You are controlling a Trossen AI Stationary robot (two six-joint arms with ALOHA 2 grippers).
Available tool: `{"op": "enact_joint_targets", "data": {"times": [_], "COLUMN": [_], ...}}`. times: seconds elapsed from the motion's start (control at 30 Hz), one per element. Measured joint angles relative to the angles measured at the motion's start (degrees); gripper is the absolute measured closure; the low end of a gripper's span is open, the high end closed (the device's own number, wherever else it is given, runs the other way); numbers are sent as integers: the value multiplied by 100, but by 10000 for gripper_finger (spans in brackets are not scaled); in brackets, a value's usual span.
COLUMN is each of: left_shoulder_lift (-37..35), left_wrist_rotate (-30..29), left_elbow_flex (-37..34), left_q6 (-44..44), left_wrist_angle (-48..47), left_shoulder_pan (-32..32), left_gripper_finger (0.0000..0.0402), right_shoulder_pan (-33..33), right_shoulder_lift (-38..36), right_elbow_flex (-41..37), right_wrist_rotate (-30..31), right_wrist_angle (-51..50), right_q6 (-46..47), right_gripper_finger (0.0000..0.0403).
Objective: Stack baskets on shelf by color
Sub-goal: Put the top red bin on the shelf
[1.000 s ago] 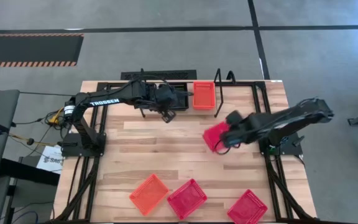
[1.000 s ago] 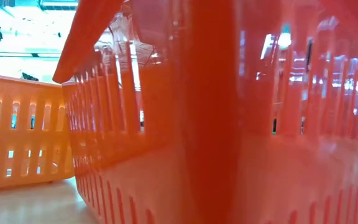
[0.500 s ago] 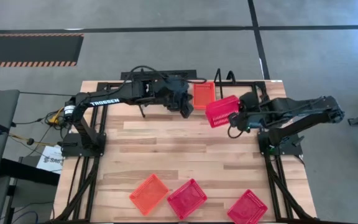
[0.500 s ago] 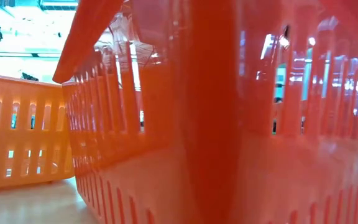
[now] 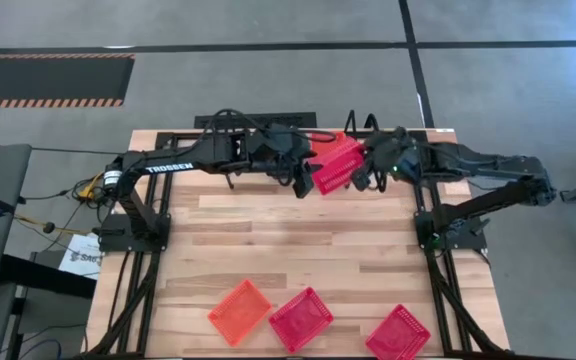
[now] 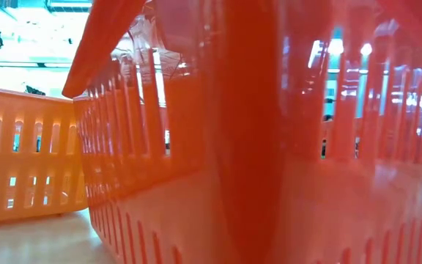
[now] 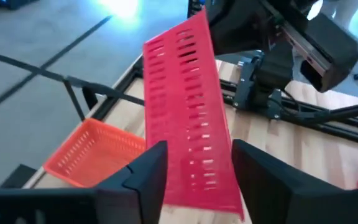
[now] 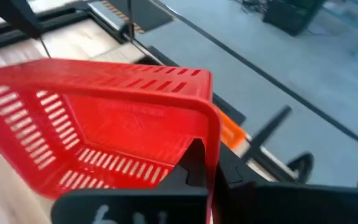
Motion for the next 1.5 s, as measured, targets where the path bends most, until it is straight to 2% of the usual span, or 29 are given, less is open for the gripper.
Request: {"op": "enact_joint_targets", "data": {"times": [0.27,0.37,0.47,0.57,0.7,0.8,0.93,1.07,1.27,1.4,1.5], "left_shoulder_lift": [188,318,396,440,443,433,431,457,463,463,369], "left_wrist_rotate": [-506,-788,-809,-869,-915,-1132,-1196,-1311,-1705,-2055,-2150], "left_elbow_flex": [23,-2,-2,2,16,76,286,458,479,481,479], "left_q6": [411,521,872,958,1075,1083,1081,1212,1048,143,-828], "left_wrist_angle": [131,-33,-101,-146,-275,-297,-287,-292,-854,-1368,-1898], "left_shoulder_pan": [42,82,111,93,96,78,78,100,152,176,351], "left_gripper_finger": [219,219,226,269,375,395,401,401,401,401,401], "right_shoulder_pan": [-254,-248,-231,-190,-98,33,237,280,266,227,193], "right_shoulder_lift": [397,629,760,784,666,434,182,55,82,125,66], "right_elbow_flex": [-8,-11,-13,-10,19,193,465,808,1337,1672,2000], "right_wrist_rotate": [-718,-863,-972,-1012,-1190,-1354,-1300,-1363,-1266,-1151,-1142], "right_wrist_angle": [991,993,868,760,638,600,601,606,508,471,275], "right_q6": [-591,-599,-494,-402,-425,-465,-749,-800,-1359,-1566,-1583], "right_gripper_finger": [400,400,400,400,400,399,391,348,241,179,158]}}
